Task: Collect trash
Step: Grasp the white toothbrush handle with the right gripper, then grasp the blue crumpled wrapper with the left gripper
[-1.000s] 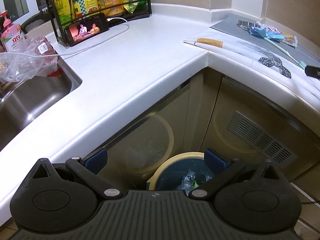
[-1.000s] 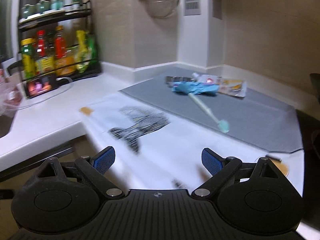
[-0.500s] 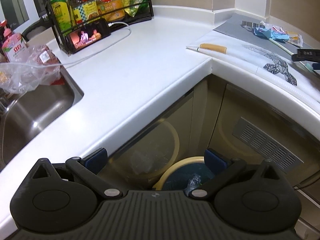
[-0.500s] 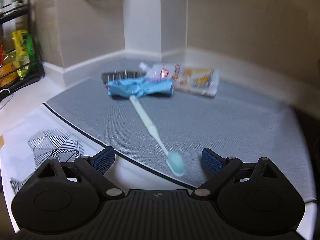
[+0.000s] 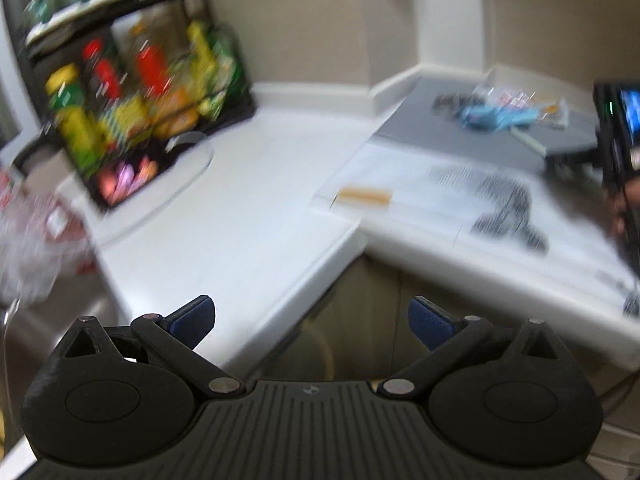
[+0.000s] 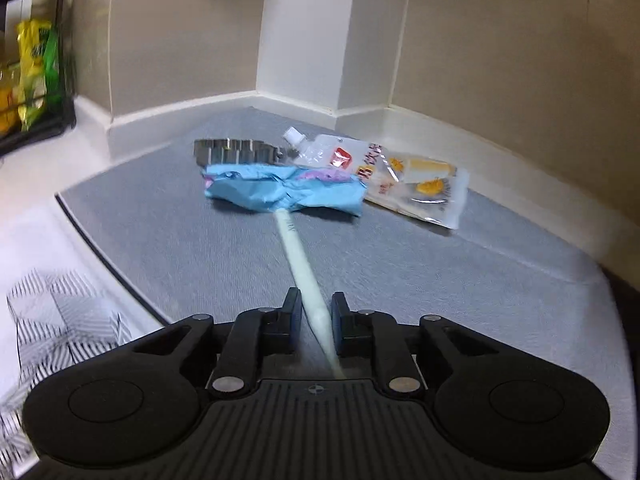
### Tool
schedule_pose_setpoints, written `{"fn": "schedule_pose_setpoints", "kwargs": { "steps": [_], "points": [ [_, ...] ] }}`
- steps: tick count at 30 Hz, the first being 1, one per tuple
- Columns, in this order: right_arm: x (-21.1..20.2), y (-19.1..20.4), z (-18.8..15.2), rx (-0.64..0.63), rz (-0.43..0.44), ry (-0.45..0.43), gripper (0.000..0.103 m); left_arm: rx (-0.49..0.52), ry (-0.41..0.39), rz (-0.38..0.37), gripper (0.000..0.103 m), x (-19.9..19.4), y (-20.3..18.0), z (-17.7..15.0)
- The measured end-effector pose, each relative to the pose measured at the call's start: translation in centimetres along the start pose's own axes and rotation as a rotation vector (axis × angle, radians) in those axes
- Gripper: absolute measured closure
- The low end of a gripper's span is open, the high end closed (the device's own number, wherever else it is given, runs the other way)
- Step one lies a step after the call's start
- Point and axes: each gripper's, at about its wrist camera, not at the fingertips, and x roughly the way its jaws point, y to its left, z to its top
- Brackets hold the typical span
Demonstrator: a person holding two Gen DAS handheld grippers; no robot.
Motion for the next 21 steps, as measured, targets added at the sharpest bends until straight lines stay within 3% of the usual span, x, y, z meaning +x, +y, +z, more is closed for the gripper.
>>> {"fn": "schedule_pose_setpoints", "kwargs": {
  "steps": [8, 12, 16, 21],
  "points": [
    [-2.0, -7.7, -2.3, 0.173, -0.113, 0.027, 0.088, 0.079, -0.172, -0.15, 0.0, 3.9, -7.9, 9.6],
    [-1.7, -8.7, -2.6, 0.212, -0.106, 0.013, 0.088, 0.231, -0.239, -0.22, 0.0, 7.7, -13.6, 13.8],
    [-1.7, -8.8, -2.6, 0.215, -0.104, 0.014, 0.088, 0.414, -0.227, -0.292, 0.0, 12.1, -18.7, 16.5],
    [-1.6, -8.9, -2.4, 0.223, -0.105, 0.01, 0.088, 0.473, -0.167, -0.335, 0.0, 17.9, -23.6, 19.5]
  ]
}}
